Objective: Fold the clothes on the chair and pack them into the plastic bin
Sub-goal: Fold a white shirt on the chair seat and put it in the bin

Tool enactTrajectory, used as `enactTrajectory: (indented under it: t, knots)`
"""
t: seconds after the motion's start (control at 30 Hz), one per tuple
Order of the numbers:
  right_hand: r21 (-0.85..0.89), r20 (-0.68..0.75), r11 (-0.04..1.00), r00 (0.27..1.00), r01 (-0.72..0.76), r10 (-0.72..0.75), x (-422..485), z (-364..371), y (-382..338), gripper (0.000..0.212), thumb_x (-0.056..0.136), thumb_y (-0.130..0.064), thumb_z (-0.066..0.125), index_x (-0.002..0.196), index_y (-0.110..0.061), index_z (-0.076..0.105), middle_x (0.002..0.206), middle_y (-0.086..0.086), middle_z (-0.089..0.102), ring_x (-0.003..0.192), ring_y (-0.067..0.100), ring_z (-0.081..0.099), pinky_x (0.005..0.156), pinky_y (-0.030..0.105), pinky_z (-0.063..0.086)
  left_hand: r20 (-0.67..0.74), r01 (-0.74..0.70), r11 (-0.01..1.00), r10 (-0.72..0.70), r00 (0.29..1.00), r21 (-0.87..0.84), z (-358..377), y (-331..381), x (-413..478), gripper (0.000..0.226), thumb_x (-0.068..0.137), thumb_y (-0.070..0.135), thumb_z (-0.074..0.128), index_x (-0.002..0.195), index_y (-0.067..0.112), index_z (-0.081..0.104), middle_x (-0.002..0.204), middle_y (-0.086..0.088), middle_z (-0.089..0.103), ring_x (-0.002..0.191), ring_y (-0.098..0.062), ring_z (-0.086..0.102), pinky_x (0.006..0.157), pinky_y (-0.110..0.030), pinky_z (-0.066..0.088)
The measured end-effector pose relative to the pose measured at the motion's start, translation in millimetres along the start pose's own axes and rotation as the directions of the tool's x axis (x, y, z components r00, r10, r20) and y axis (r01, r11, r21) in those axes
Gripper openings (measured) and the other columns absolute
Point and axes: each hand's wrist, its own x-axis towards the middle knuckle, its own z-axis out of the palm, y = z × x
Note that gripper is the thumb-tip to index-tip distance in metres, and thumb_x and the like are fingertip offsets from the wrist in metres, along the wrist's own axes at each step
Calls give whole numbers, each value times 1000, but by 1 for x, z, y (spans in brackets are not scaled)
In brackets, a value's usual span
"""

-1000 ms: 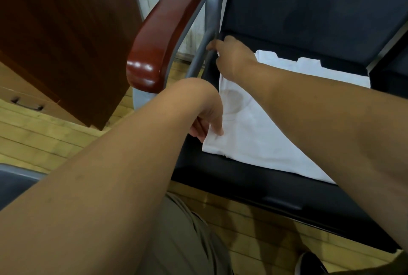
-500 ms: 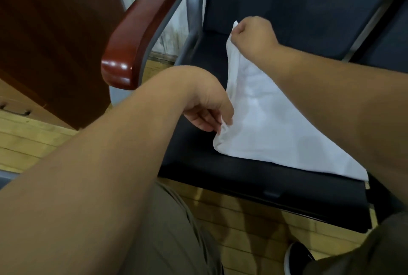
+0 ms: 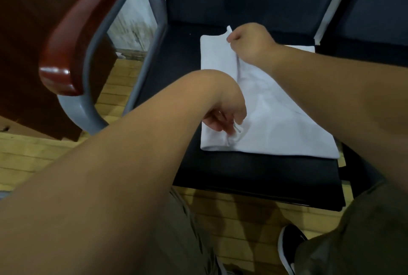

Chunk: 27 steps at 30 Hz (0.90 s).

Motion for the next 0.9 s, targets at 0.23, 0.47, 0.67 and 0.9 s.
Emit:
enactTrajectory:
  t: [0.23,0.47,0.67,0.9]
  knots:
    - [-206,58,977,997,52,-41,-6,-42,29,32,102,-19,48,113,-11,77,123,9,72,115,29,66,102,43,56,34,38,984,-44,998,173,9,25,6,25,94,28,81,109,11,72,105,-5,79,93,-19,79,86,-37,64]
    - [-268,109,962,991,-46,78,-27,-79,103,33,105,-21,48,115,-4,74,120,14,72,112,33,66,92,38,55,-23,134,879,-139,990,458,30,39,12,20,99,16,75,110,0,72,107,-12,75,91,-24,75,44,-27,56]
    - [-245,236,969,970,-2,62,-39,-98,119,31,105,-30,53,116,-12,75,125,8,71,117,28,64,101,41,54,-89,249,719,-254,963,649,33,44,6,22,98,23,75,110,5,74,109,-8,77,91,-23,76,67,-34,59]
    - [-324,214,946,975,9,64,-43,-113,139,35,105,-23,51,133,-10,68,138,12,66,127,33,60,109,46,50,-5,-75,654,120,993,753,66,76,5,22,95,32,76,97,10,75,87,-1,78,79,-18,75,75,-32,57]
